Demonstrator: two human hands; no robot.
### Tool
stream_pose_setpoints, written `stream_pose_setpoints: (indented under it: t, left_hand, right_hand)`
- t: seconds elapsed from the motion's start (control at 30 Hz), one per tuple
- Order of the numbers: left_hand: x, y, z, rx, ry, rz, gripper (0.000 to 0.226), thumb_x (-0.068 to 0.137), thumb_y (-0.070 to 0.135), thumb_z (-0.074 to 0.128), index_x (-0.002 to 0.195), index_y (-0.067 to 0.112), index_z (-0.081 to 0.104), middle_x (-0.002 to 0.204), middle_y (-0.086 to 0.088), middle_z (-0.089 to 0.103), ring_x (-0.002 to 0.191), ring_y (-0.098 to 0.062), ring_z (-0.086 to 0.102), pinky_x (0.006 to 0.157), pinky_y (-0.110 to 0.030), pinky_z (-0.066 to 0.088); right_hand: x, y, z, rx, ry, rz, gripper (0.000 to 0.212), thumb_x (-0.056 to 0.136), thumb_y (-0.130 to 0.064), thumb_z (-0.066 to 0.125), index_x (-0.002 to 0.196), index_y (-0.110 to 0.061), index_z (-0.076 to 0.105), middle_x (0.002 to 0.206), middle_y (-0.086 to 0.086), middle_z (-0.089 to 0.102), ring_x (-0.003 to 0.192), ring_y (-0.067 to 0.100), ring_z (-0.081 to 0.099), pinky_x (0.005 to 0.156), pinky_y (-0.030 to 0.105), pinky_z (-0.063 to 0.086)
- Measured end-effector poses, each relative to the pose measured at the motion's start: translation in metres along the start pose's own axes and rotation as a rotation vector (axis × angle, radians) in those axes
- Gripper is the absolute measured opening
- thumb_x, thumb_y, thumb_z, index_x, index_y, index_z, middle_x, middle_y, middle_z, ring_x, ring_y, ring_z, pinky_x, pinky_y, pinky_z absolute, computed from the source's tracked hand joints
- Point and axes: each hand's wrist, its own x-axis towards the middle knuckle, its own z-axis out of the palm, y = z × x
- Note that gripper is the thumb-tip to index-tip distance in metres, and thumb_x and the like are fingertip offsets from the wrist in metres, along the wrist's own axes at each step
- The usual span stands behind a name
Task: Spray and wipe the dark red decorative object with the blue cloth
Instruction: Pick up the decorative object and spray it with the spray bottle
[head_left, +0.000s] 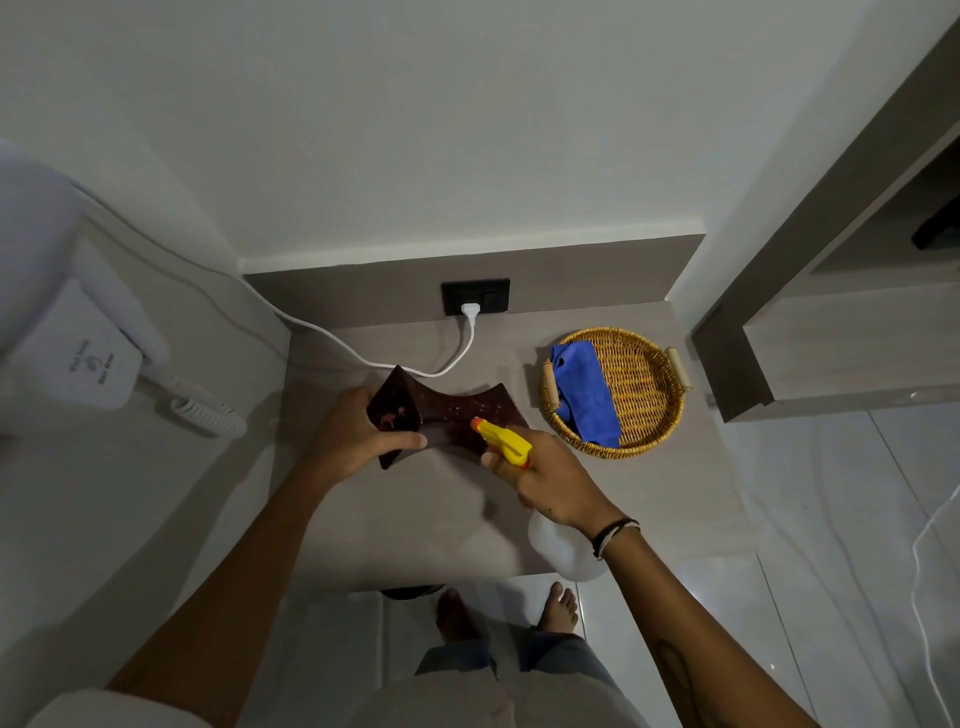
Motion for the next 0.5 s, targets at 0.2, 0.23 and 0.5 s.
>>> stream_pose_setpoints:
  t: [0.2,0.23,0.5]
  left_hand:
    - [-0.001,0.0,0.003,-0.214,0.106,-0.183,0.075,0.051,0.059,0.096,0.118,0.053,0.064,0.113,0.002,0.078,0.093,-0.021,0.078,0.072,-0.036,0.067]
    - [0.0,0.001,0.003,-0.233,0.128,-0.223,0.077,0.048,0.061,0.096,0.116,0.041,0.067,0.109,-0.001,0.078,0.087,-0.02,0.078,0.062,-0.028,0.064]
    - [0.002,0.001,0.003,-0.363,0.155,-0.392,0.078,0.041,0.056,0.099,0.105,0.019,0.074,0.084,-0.001,0.085,0.072,-0.016,0.083,0.052,-0.025,0.06]
  right_hand:
    - [-0.006,0.001,0.0,-0.03,-0.011,-0.04,0.009,0.104,-0.036,0.066,0.105,-0.028,0.071,0.068,-0.012,0.06,0.054,-0.003,0.055,0.068,0.042,0.055]
    - [-0.006,0.0,0.001,-0.043,-0.013,-0.044,0.018,0.104,-0.037,0.065,0.111,-0.021,0.072,0.071,-0.009,0.062,0.056,-0.001,0.055,0.068,0.044,0.055]
    - [-0.001,-0.01,0.001,-0.138,-0.116,-0.156,0.037,0.107,-0.039,0.061,0.139,-0.021,0.066,0.115,0.006,0.078,0.099,0.025,0.071,0.088,0.043,0.057]
